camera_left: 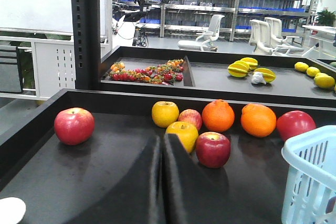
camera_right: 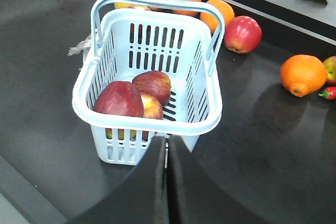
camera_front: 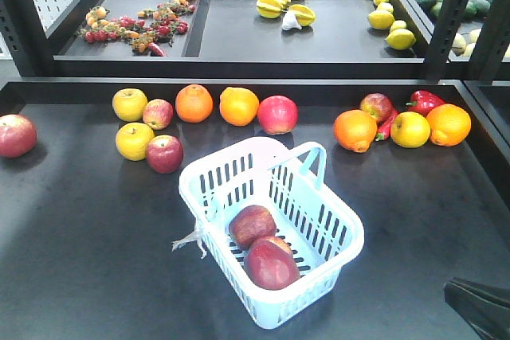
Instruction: Pick three apples into basket with both arms
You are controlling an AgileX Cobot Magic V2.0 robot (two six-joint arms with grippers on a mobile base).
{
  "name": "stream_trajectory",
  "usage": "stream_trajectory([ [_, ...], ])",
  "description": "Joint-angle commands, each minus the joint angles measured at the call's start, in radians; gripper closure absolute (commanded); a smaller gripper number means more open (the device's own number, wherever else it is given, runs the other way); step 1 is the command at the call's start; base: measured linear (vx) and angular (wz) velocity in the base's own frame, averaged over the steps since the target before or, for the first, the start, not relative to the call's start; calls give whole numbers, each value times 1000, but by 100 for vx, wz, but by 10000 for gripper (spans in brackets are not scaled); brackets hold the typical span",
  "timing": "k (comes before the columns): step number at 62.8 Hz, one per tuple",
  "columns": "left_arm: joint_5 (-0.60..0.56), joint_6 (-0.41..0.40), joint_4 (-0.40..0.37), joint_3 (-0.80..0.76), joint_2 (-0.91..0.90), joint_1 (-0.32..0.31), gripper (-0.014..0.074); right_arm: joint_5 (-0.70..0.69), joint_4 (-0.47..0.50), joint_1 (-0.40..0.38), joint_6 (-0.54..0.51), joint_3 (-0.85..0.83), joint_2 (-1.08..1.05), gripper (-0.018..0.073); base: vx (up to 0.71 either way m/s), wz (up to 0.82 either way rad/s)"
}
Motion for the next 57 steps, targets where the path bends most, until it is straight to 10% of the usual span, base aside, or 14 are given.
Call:
stream_trajectory([
  [1, -69, -6, 1, 24, -16, 2, 603, -66, 9, -4, -1, -26, 4, 564, 0, 0],
  [47, -69, -6, 1, 23, -15, 2, 603, -80, -13, -4, 0, -2, -13, 564, 0, 0],
  [57, -69, -6, 1, 23, -15, 2, 603, -227, -111, -5, 188, 121, -98, 564, 0, 0],
])
